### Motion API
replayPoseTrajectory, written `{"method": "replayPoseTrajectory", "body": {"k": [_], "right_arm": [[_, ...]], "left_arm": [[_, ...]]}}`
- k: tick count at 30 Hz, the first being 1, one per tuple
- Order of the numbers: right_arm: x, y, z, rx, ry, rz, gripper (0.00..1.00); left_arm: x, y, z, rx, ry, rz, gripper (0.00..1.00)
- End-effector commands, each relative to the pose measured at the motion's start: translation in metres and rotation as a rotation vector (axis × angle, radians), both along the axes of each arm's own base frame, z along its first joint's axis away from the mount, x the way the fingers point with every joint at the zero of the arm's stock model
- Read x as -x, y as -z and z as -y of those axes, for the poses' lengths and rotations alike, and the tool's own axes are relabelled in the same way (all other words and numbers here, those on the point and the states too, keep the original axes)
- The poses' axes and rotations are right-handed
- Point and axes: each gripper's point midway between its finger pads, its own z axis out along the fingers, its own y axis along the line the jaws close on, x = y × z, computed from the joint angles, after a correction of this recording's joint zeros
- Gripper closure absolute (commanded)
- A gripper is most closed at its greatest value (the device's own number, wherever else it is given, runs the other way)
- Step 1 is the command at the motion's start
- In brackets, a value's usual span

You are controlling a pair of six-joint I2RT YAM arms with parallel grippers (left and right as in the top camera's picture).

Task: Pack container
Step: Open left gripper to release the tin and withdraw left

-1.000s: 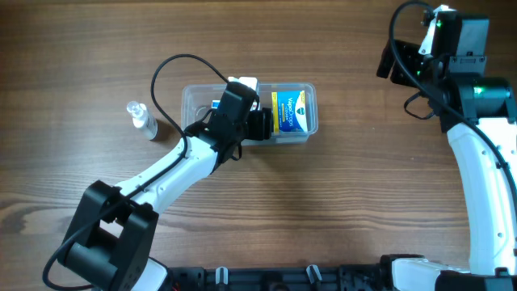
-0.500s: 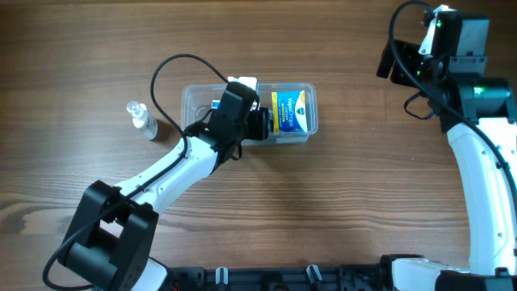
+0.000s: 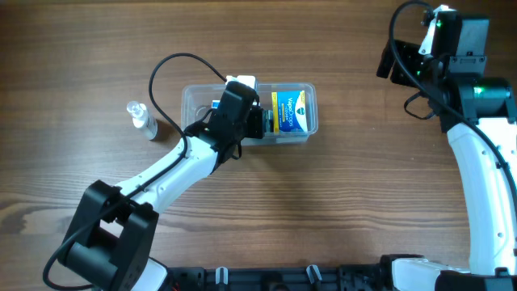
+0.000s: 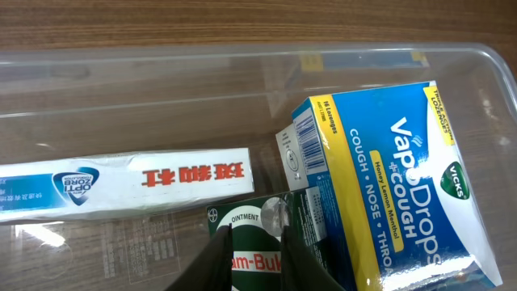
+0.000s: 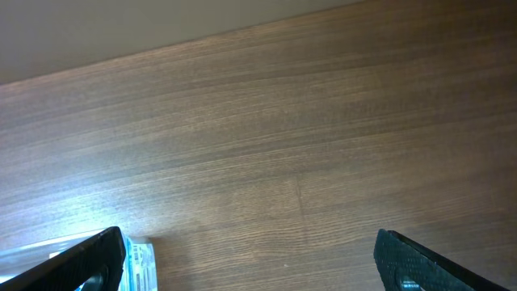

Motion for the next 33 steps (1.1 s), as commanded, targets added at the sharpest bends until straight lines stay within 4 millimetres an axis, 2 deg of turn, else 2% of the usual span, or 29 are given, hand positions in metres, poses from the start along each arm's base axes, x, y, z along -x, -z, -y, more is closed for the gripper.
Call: {"method": "replayPoseTrajectory", "body": {"k": [1,12,20,22,33], "right_arm": [[-0.002,0.004,0.002,0.004,0.019,-0.007,0.00],[-0.002,0.004,0.002,0.004,0.019,-0.007,0.00],[-0.002,0.004,0.002,0.004,0.019,-0.007,0.00],[-0.002,0.004,0.002,0.004,0.019,-0.007,0.00],[-0.002,0.004,0.002,0.004,0.019,-0.007,0.00]], "left_arm": [[-0.002,0.008,-0.001,-0.021,-0.005,-0.004,0.80],[0.000,0.012,0.006,0.001,0.022,-0.020,0.80],[0.002,0.032,0.006,-0.020,0.034,-0.059,0.88],[0.005,0.035,0.010,-0.038,0.099,-0.054,0.89],[0.002,0.030,0.017,-0.086,0.226,0.017,0.87]]}}
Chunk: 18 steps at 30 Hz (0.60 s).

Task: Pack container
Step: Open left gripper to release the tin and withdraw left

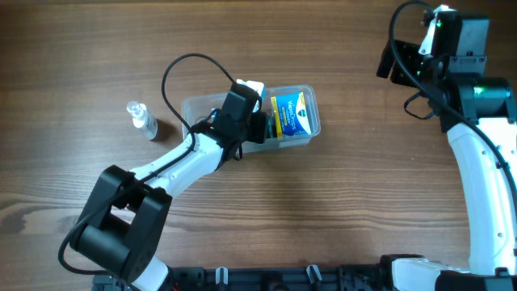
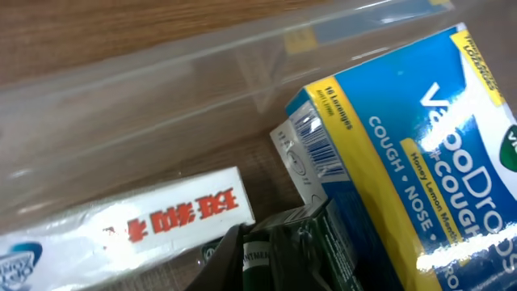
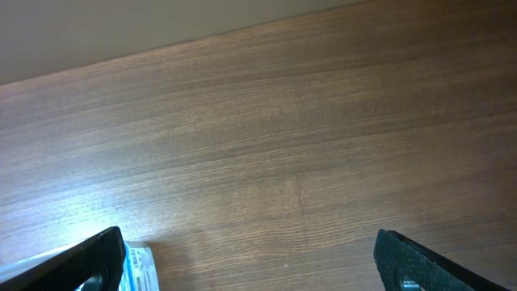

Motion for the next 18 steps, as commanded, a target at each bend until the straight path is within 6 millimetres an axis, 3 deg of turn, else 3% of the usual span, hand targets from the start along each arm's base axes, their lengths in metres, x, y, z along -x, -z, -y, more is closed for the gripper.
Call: {"method": "replayPoseTrajectory", "body": {"k": [1,7,14,18], "right_arm": [[-0.002,0.004,0.002,0.004,0.019,-0.007,0.00],[-0.002,0.004,0.002,0.004,0.018,-0.007,0.00],[-0.002,0.004,0.002,0.004,0.019,-0.007,0.00],[-0.002,0.004,0.002,0.004,0.019,-0.007,0.00]], "left_arm": [[-0.001,0.001,0.007,-0.023,0.090,0.037,0.87],[-0.012,-0.016,0.010,-0.016,0.114,0.116,0.89],[-0.006,-0.037,0.006,-0.086,0.210,0.181,0.91],[-0.004,-0.055,-0.003,-0.089,0.194,0.204,0.85]]}}
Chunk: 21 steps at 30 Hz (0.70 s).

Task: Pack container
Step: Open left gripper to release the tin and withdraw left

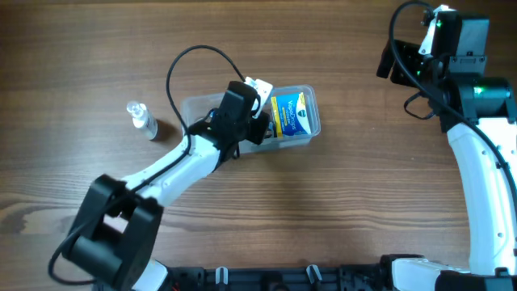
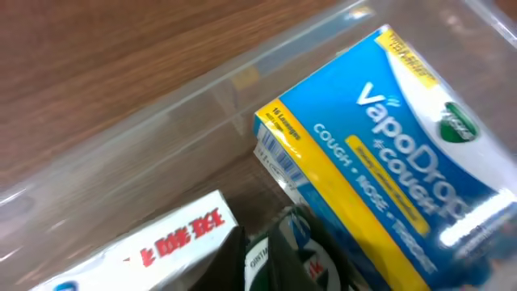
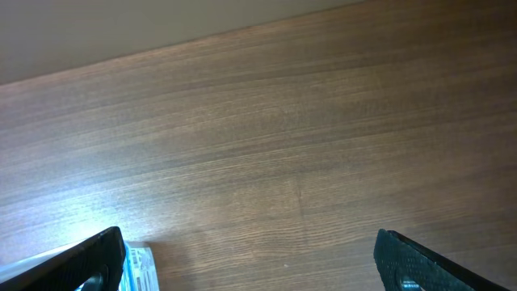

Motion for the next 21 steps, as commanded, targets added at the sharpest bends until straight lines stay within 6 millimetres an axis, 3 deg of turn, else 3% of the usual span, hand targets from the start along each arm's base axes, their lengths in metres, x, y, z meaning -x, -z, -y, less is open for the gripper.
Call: {"method": "replayPoseTrajectory", "body": {"k": [1,5,9,12,15,19,21], "right_arm": [[-0.002,0.004,0.002,0.004,0.019,-0.007,0.00],[-0.002,0.004,0.002,0.004,0.019,-0.007,0.00],[-0.002,0.004,0.002,0.004,0.019,-0.007,0.00],[-0.002,0.004,0.002,0.004,0.019,-0.007,0.00],[-0.002,0.004,0.002,0.004,0.019,-0.007,0.00],[-0.002,0.004,0.002,0.004,0.019,-0.007,0.00],[-0.002,0.004,0.002,0.004,0.019,-0.007,0.00]], "left_arm": [[-0.003,-0.040,-0.006,0.011,0.021,0.093,0.82],[0.003,-0.084,-0.021,0.040,-0.031,0.161,0.61],[0.015,-0.129,-0.069,0.048,-0.229,0.209,0.56],[0.025,-0.147,-0.116,0.054,-0.413,0.207,0.52],[0.034,-0.147,-0.162,0.047,-0.571,0.170,0.50],[0.045,-0.121,-0.224,0.023,-0.798,0.043,0.49],[0.044,-0.110,-0.244,0.010,-0.858,0.002,0.45]]}}
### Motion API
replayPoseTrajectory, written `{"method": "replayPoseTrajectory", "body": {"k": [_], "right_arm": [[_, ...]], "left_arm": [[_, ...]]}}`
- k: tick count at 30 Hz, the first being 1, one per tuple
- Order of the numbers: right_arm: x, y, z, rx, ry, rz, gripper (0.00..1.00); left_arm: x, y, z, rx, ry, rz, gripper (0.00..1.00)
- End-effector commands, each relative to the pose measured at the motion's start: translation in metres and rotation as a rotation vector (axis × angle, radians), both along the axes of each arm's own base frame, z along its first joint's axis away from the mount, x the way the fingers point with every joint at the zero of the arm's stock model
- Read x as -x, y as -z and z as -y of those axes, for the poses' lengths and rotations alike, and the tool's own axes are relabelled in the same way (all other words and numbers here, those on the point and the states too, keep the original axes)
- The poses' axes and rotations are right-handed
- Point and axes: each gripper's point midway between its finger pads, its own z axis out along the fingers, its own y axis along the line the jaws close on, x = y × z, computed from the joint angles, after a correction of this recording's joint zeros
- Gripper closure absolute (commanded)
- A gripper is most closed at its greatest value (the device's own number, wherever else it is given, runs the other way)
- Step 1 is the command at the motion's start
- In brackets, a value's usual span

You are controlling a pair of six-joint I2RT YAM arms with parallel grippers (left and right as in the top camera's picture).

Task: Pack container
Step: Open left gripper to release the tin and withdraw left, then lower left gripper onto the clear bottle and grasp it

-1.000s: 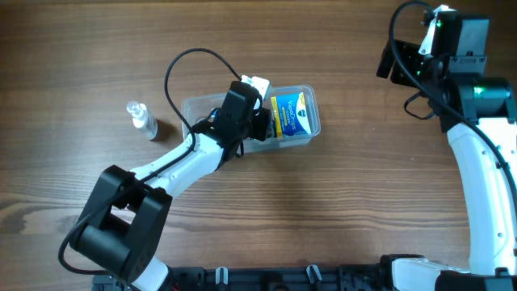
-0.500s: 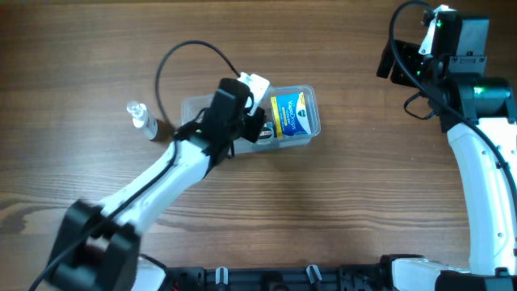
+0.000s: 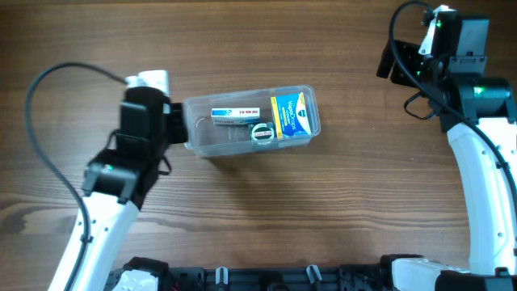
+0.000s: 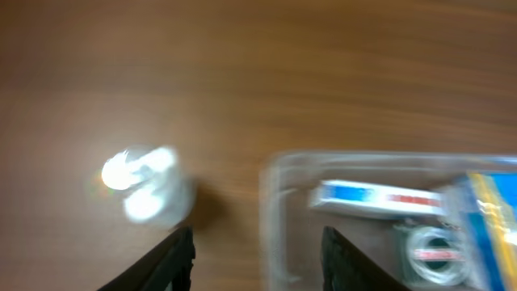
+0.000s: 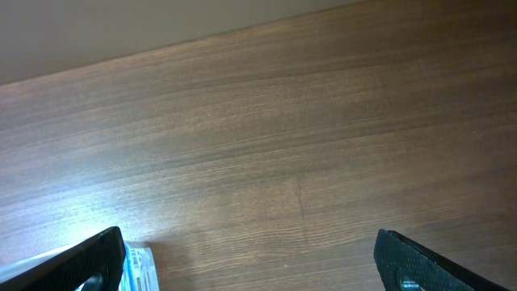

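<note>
The clear plastic container [image 3: 199,139] lies at the table's middle. It holds a white and blue box [image 3: 233,114], a round green tin [image 3: 260,133] and a blue and yellow cough drops box [image 3: 292,113]. My left gripper [image 3: 176,123] hovers open just outside the container's left end. The blurred left wrist view has the container wall [image 4: 275,210] between the fingers [image 4: 179,257]. A small clear bottle [image 4: 141,182] stands to their left; the arm hides it from overhead. My right gripper [image 5: 262,267] hangs open and empty, high at the far right.
Bare wooden table [image 3: 339,202] surrounds the container on all sides. The left arm's black cable [image 3: 48,81] arcs over the table's left part. My right arm [image 3: 485,162] runs along the right edge.
My left gripper was inside the container, shut on the green tin. Now it is open outside the container's left end, and the tin lies inside between the two boxes. The right arm has not moved.
My left gripper held the green tin inside the container, between the white box and the cough drops box. At the following two moments it sat there lower and turned. Now the tin rests in the container and the gripper is out, near the bottle.
</note>
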Motion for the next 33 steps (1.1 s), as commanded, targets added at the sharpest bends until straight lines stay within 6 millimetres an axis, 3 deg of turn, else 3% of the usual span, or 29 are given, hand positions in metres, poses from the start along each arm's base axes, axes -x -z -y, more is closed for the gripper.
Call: {"method": "replayPoseTrajectory", "body": {"k": [1,9,17,22,25,26,29,33], "right_arm": [[-0.002,0.004,0.002,0.004,0.019,-0.007,0.00],[-0.002,0.004,0.002,0.004,0.019,-0.007,0.00],[-0.002,0.004,0.002,0.004,0.019,-0.007,0.00],[-0.002,0.004,0.002,0.004,0.019,-0.007,0.00],[-0.002,0.004,0.002,0.004,0.019,-0.007,0.00],[-0.002,0.004,0.002,0.004,0.019,-0.007,0.00],[-0.002,0.004,0.002,0.004,0.019,-0.007,0.00],[-0.002,0.004,0.002,0.004,0.019,-0.007,0.00]], "left_arm": [[-0.002,0.023,-0.049,0.035,-0.215,-0.071,0.43],[-0.024,0.066,-0.078,-0.020,-0.213,-0.173,0.24],[-0.037,0.109,-0.084,-0.103,-0.111,-0.277,0.16],[-0.037,0.141,-0.084,-0.109,-0.097,-0.357,0.17],[-0.037,0.153,-0.084,-0.108,-0.096,-0.385,0.23],[-0.036,0.155,-0.084,-0.108,-0.096,-0.391,0.29],[-0.037,0.156,-0.084,-0.108,-0.096,-0.391,0.60],[-0.039,0.154,-0.084,-0.107,-0.098,-0.381,0.76]]}}
